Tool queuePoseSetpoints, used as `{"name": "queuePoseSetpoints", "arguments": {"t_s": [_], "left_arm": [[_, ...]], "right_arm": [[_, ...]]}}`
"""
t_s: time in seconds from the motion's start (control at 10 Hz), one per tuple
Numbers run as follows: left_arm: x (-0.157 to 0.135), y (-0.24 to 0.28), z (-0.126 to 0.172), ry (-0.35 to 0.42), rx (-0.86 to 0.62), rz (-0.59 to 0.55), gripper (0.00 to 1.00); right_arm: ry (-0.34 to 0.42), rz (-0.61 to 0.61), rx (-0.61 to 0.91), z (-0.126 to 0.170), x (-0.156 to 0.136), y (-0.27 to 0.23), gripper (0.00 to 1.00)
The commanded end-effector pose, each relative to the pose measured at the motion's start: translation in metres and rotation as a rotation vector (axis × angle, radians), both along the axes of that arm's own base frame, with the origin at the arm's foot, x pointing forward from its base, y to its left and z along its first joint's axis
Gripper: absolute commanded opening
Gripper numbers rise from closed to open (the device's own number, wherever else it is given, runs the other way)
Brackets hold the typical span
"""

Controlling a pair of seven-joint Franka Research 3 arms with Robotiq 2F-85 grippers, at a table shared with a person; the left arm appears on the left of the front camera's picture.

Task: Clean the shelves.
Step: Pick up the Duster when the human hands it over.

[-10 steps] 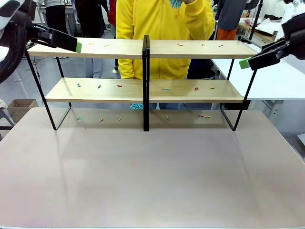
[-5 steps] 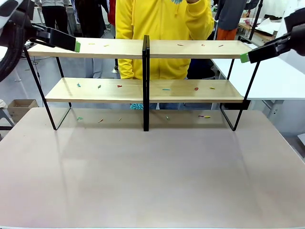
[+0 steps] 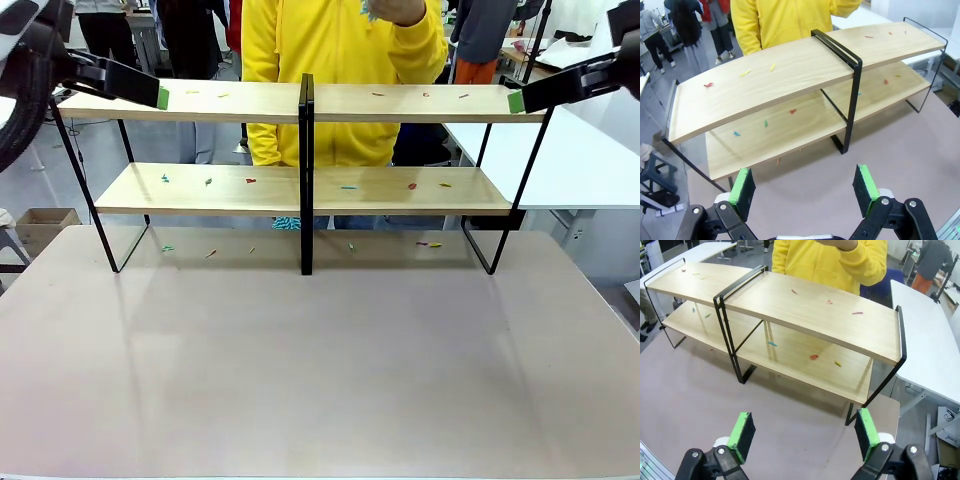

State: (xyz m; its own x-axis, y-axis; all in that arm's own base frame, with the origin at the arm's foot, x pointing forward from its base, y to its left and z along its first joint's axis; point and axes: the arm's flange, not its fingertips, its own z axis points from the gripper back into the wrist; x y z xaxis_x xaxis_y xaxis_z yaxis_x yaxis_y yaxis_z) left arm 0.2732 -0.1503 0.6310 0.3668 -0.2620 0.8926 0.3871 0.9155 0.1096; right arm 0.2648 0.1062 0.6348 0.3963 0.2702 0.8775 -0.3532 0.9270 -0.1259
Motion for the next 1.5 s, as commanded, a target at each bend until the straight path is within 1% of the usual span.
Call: {"name": "queuePoseSetpoints", "arguments": {"t_s": [0.0,0.5,0.7,0.9,1.0,1.1,1.4], "left_arm": [[0.000,-0.001,0.000,-0.001,0.001,-0.001,1.00],[0.000,-0.001,0.000,-0.001,0.001,-0.001,1.00],[0.000,-0.001,0.000,-0.001,0.001,-0.001,1.00],[0.000,-0.001,0.000,-0.001,0.001,-0.001,1.00],[0.000,-0.001,0.000,-0.001,0.001,-0.001,1.00],[0.000,-0.001,0.000,-0.001,0.001,-0.001,1.00],[0.000,-0.001,0.000,-0.001,0.001,-0.001,1.00]], "right_arm": [[0.005,-0.032,-0.004,-0.013,-0.008,-0.001,1.00],[0.011,-0.041,0.024,-0.014,-0.007,0.001,1.00],[0.019,-0.035,0.029,-0.017,-0.002,0.010,1.00],[0.011,-0.046,0.038,-0.020,0.001,0.014,1.00],[-0.016,-0.060,0.023,-0.023,0.001,0.012,1.00],[0.026,-0.016,0.011,-0.007,0.003,0.010,1.00],[0.026,-0.016,0.011,-0.007,0.003,0.010,1.00]]}}
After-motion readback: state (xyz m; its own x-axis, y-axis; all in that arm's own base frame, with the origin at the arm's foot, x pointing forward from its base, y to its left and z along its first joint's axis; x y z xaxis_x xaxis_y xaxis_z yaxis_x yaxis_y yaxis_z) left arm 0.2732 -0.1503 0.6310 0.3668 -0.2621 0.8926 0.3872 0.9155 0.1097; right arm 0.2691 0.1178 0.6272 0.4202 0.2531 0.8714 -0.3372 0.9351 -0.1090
